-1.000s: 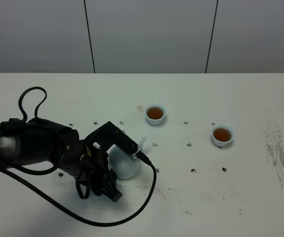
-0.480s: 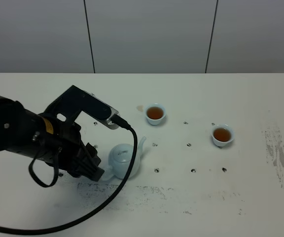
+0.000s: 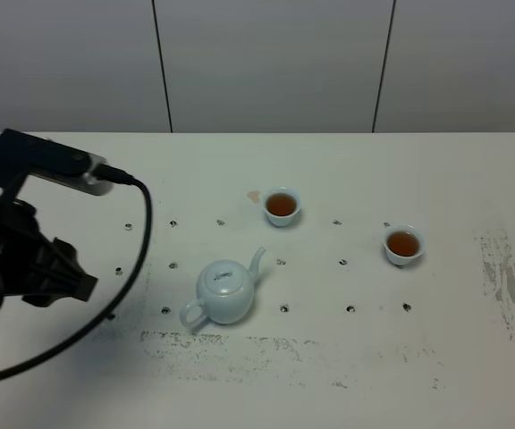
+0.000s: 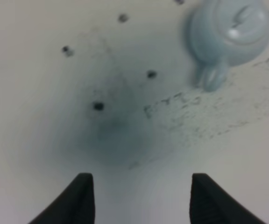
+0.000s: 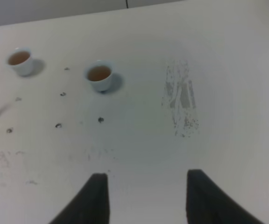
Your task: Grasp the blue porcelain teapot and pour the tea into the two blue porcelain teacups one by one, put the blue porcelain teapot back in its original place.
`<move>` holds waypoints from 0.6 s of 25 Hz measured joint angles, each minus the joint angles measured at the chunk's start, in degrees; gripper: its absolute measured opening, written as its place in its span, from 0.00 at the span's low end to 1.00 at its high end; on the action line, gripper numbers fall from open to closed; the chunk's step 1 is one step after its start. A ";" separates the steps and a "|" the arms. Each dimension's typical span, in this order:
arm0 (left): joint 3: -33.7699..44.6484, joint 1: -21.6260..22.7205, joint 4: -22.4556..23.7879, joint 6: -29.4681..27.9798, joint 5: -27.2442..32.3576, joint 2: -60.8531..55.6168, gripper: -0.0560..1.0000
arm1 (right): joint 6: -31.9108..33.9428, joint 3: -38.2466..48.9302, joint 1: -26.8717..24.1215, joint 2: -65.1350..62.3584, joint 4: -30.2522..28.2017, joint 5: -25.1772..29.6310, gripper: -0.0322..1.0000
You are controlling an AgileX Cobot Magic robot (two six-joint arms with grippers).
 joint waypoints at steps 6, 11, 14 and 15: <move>6.03 10.60 -1.86 -0.14 3.10 -7.12 0.54 | 0.00 0.00 0.00 0.00 0.07 0.00 0.41; 15.62 14.40 -2.02 -0.21 9.32 -18.18 0.54 | 0.00 0.00 0.00 0.00 0.07 0.00 0.41; 18.82 15.27 -1.91 -0.21 18.37 -25.17 0.54 | 0.00 0.00 0.00 0.00 0.09 0.00 0.41; 19.51 15.27 -1.91 -0.21 21.00 -27.53 0.54 | 0.00 0.00 0.00 0.00 0.09 0.00 0.41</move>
